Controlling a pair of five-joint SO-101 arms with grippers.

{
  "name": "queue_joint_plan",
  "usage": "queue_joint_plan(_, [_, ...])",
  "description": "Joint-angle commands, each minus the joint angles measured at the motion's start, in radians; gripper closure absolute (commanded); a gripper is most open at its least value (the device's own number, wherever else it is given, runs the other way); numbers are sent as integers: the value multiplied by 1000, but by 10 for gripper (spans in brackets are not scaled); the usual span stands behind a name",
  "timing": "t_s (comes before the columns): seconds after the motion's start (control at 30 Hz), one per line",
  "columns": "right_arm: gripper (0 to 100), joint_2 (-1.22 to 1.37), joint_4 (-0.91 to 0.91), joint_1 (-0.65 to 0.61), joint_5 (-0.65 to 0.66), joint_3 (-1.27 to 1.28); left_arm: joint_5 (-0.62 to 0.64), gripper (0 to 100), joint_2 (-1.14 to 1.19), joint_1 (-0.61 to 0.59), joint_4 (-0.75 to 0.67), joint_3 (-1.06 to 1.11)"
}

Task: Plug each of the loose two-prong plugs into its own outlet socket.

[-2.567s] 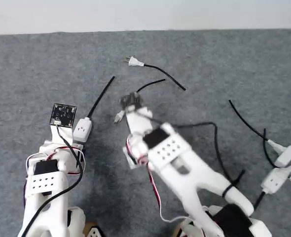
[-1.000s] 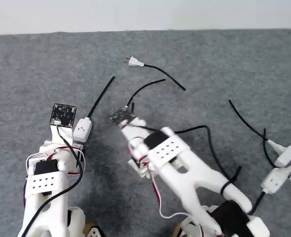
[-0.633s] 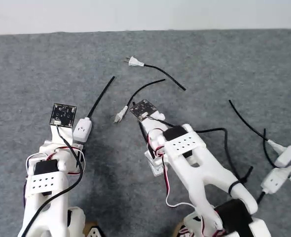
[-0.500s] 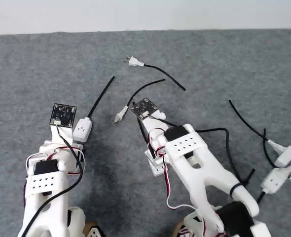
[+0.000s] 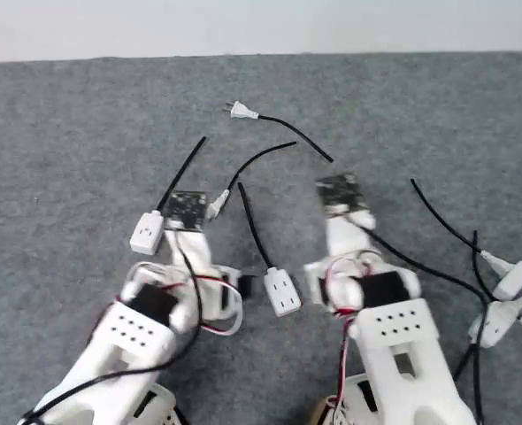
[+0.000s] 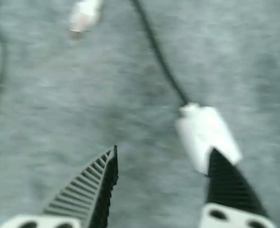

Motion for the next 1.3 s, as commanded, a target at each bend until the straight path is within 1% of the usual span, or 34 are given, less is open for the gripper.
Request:
queue_joint_plan(0.0, [990, -36, -22, 74, 20, 0, 132, 629, -8, 121, -40, -19])
queue_joint_plan(0.2, [990, -36, -38, 76, 20, 2, 229, 629, 28, 229, -72, -70])
queue_joint_plan(0.27, [990, -36, -33, 76, 20, 2, 238, 630, 124, 239, -117, -74])
queue_joint_plan(0.37, [990, -36, -33, 77, 20, 2, 236, 645, 344, 226, -135, -168])
queue_joint_plan(0.47, [990, -36, -36, 76, 20, 2, 235, 664, 563, 204, -95, -306])
queue_joint_plan(0.53, [990, -36, -38, 76, 20, 2, 233, 675, 681, 201, -40, -401])
queue_joint_plan(0.6, [990, -36, -39, 76, 20, 2, 232, 682, 744, 203, 25, -476])
queue_joint_plan(0.63, [990, -36, -41, 76, 20, 2, 230, 686, 767, 206, 35, -496])
queue_joint_plan(0.7, [990, -36, -41, 76, 20, 0, 230, 702, 787, 207, 37, -512])
queue_joint_plan(0.8, [990, -36, -41, 76, 20, 0, 222, 770, 792, 203, 37, -512])
queue_joint_plan(0.93, [990, -36, -41, 74, 20, 0, 114, 911, 793, 201, 34, -513])
queue_joint_plan(1.0, [990, -36, -41, 74, 20, 0, 80, 968, 790, 201, 34, -513])
queue_joint_plan(1.07, [990, -36, -41, 74, 20, 0, 54, 977, 790, 198, 40, -510])
queue_joint_plan(1.13, [990, -36, -41, 74, 20, 0, 20, 977, 789, 163, 60, -509])
queue_joint_plan(1.27, [990, -36, -42, 68, 20, 0, -32, 977, 789, 20, 83, -512])
